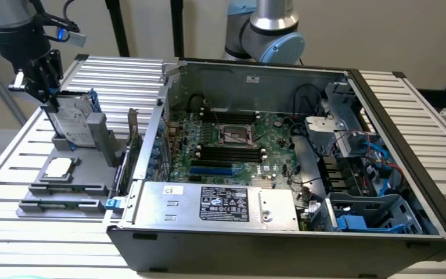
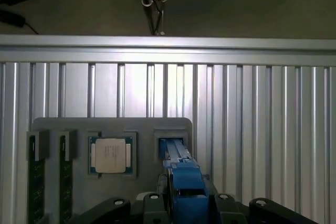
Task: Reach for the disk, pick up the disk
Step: 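Pick up the disk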
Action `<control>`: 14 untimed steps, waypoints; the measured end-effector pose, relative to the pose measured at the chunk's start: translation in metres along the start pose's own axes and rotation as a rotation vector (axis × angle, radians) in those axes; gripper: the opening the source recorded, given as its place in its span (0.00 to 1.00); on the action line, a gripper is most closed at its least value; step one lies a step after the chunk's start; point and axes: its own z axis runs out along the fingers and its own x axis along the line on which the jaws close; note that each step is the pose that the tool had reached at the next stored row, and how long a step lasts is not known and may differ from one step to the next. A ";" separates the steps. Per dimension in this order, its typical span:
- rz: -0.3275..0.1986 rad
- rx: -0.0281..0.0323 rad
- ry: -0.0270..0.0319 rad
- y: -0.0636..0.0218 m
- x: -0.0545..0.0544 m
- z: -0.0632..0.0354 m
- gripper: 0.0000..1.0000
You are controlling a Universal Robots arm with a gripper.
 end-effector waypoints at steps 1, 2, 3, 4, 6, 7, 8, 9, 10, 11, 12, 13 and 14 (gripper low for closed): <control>0.001 0.0001 -0.0001 0.0000 0.000 0.0000 0.35; 0.002 0.0002 -0.0001 0.0000 0.000 0.0001 0.35; 0.003 0.0003 -0.0001 0.0000 0.000 0.0001 0.35; 0.004 0.0003 -0.0002 0.0000 0.001 0.0001 0.34; 0.006 0.0002 -0.0003 0.0000 0.002 0.0000 0.33; 0.007 0.0001 -0.0002 0.0000 0.002 0.0000 0.33; 0.009 0.0002 -0.0002 0.0000 0.003 0.0000 0.33; 0.010 0.0002 -0.0003 0.0000 0.003 0.0000 0.33; 0.011 0.0002 -0.0004 0.0000 0.004 0.0000 0.33; 0.013 0.0001 -0.0004 0.0000 0.004 -0.0001 0.33; 0.014 0.0002 -0.0006 0.0000 0.005 -0.0001 0.33; 0.015 0.0002 -0.0009 0.0000 0.005 -0.0001 0.33; 0.015 0.0002 -0.0011 0.0000 0.005 -0.0001 0.33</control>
